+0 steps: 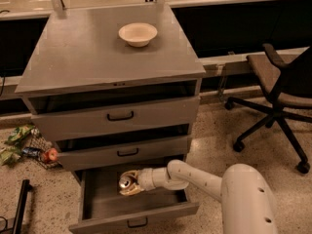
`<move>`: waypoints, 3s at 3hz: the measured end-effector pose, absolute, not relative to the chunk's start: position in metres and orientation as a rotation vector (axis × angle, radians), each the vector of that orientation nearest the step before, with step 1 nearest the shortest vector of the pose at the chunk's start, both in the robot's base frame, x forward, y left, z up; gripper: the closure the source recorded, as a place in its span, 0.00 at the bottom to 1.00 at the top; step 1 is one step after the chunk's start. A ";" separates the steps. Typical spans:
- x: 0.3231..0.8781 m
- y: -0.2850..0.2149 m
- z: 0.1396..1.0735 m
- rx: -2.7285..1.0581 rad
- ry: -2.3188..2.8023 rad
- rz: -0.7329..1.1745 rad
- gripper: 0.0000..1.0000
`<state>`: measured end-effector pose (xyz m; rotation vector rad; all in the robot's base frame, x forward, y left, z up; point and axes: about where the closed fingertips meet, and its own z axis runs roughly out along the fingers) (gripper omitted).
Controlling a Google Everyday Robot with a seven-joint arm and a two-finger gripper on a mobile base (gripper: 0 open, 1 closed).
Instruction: Place orange can into bottom drawer
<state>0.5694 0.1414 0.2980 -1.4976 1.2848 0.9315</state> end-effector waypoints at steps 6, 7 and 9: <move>0.586 0.168 0.230 -1.380 1.247 1.100 0.08; 0.580 0.172 0.230 -1.385 1.272 1.101 0.00; 0.564 0.139 0.276 -1.371 1.316 1.016 0.34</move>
Offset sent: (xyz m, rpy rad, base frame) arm 0.0273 0.0137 -0.0557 0.1057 0.0075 0.0128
